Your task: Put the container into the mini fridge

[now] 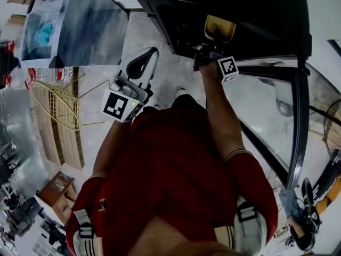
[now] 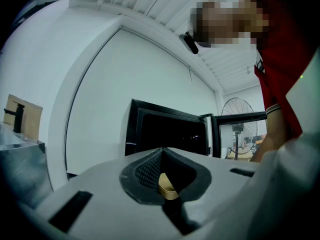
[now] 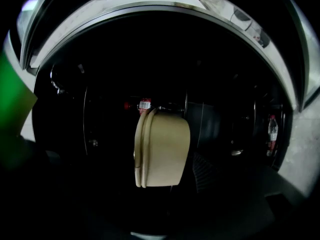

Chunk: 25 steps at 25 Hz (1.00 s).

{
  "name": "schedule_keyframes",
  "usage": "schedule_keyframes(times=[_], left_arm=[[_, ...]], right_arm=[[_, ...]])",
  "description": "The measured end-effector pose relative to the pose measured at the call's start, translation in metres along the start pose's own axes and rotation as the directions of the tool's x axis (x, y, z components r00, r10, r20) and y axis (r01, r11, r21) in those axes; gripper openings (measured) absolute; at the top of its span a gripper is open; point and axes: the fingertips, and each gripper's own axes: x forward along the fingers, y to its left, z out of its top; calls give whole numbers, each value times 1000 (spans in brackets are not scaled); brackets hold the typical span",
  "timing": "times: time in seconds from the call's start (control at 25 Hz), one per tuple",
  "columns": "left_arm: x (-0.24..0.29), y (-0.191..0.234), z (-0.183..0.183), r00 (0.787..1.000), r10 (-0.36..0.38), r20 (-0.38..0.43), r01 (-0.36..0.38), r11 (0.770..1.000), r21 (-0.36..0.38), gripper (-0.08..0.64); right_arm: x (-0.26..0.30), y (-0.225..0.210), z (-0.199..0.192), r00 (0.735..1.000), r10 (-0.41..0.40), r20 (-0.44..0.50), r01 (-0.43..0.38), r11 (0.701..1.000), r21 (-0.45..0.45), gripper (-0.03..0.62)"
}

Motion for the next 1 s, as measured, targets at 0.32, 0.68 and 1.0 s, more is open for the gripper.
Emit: schedule_keyframes(times=[0.32, 0.68, 1.0], left_arm=[[-16, 3, 7, 1000, -16, 13, 16, 1000, -8, 7], [-38, 1, 20, 998, -52, 28, 53, 998, -29, 6], [-59, -10, 29, 993, -101, 56, 103, 994, -41, 6]], right_arm=[[-27, 4, -9, 998, -50, -23, 47, 992, -121, 350], [-77, 52, -41, 985, -6, -171, -44, 957, -288, 350], [-129, 133, -72, 951, 117, -285, -222, 900, -374, 231]])
